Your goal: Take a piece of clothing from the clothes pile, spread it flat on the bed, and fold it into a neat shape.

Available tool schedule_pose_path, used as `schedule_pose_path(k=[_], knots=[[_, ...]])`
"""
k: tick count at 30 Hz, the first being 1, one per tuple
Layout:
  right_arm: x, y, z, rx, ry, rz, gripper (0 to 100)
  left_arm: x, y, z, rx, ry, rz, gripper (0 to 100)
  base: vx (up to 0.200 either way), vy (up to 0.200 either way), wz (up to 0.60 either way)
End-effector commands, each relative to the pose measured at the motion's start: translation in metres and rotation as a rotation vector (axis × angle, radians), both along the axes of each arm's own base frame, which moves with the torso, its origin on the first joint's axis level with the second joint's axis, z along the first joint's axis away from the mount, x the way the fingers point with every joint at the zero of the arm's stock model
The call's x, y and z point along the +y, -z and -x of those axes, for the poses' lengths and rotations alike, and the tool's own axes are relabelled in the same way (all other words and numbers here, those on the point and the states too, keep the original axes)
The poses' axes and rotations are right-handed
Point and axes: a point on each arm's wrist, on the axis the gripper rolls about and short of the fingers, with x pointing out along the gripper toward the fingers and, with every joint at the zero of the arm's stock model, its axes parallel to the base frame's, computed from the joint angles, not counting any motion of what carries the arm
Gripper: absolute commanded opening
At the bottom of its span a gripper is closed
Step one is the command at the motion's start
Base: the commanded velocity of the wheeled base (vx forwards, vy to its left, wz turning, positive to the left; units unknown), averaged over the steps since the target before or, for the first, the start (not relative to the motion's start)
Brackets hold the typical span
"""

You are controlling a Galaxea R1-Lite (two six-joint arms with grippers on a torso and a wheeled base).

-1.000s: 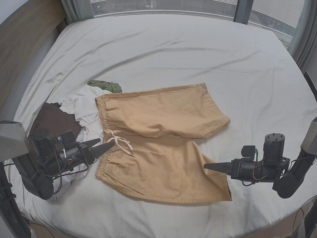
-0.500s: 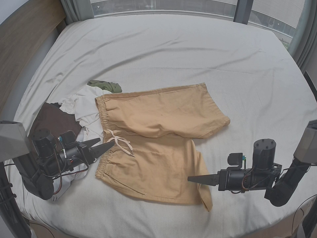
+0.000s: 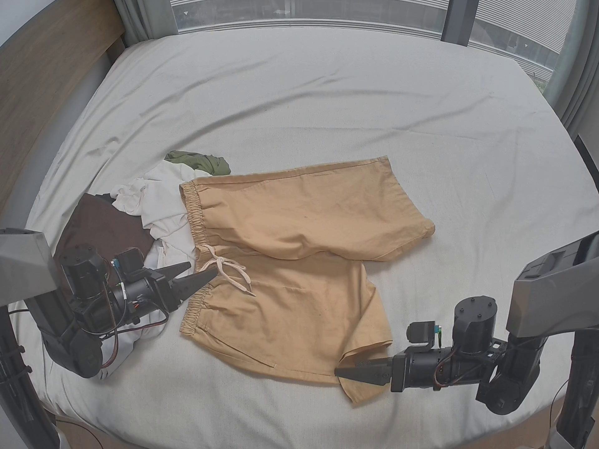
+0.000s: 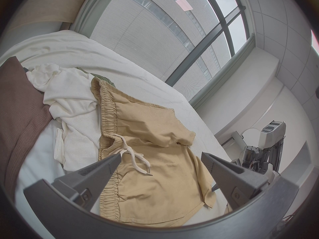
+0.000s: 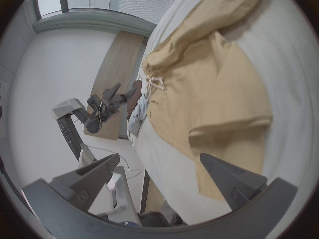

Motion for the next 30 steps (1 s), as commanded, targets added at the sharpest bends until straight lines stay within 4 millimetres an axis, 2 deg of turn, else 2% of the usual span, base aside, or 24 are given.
schedule_pose_path(k=[1, 4, 12, 19, 30], knots=[[0.002, 0.011, 0.013, 0.055, -0.050, 0.033, 100, 0.000, 0.002, 0.000, 0.007, 0.001, 0.000, 100, 0.000, 0.000, 0.00], [0.002, 0.011, 0.017, 0.045, -0.091, 0.033, 100, 0.000, 0.001, 0.000, 0.004, 0.001, 0.000, 100, 0.000, 0.000, 0.00], [-0.004, -0.016, 0.013, -0.052, -0.057, -0.011, 100, -0.001, 0.002, 0.000, 0.007, 0.003, 0.000, 100, 0.000, 0.000, 0.00], [-0.023, -0.016, -0.005, -0.065, 0.047, -0.010, 100, -0.003, 0.004, 0.000, 0.013, 0.009, -0.002, 100, 0.000, 0.000, 0.00], [-0.045, -0.016, -0.006, -0.132, 0.089, 0.043, 100, -0.003, 0.004, 0.000, 0.014, 0.009, -0.001, 100, 0.000, 0.000, 0.00]])
